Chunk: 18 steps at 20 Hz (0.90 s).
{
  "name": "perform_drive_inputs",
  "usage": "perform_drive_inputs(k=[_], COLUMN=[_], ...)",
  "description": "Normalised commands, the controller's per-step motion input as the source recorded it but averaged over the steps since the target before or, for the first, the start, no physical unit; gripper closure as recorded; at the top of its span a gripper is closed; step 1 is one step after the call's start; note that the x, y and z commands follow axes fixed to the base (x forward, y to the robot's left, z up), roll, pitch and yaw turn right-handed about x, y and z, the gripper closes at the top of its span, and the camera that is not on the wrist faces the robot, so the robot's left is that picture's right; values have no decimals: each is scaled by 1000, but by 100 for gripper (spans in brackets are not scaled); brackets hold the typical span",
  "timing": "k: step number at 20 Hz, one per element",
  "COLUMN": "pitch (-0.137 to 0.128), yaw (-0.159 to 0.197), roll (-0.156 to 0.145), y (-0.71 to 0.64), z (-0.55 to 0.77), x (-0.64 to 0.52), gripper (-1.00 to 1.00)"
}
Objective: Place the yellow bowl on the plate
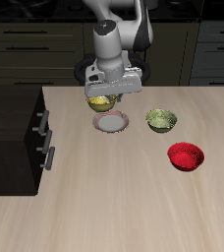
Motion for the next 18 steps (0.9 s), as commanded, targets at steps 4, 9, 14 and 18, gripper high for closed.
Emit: perform_drive_inputs(k=[4,9,14,18], pitch=[-19,-6,-11,-20], yaw=[-24,14,-9,-14], roll=[1,-25,2,-8], y=[-50,-103,28,54], z=[58,58,63,173], x=[-168,-18,35,217], gripper=[100,100,100,100])
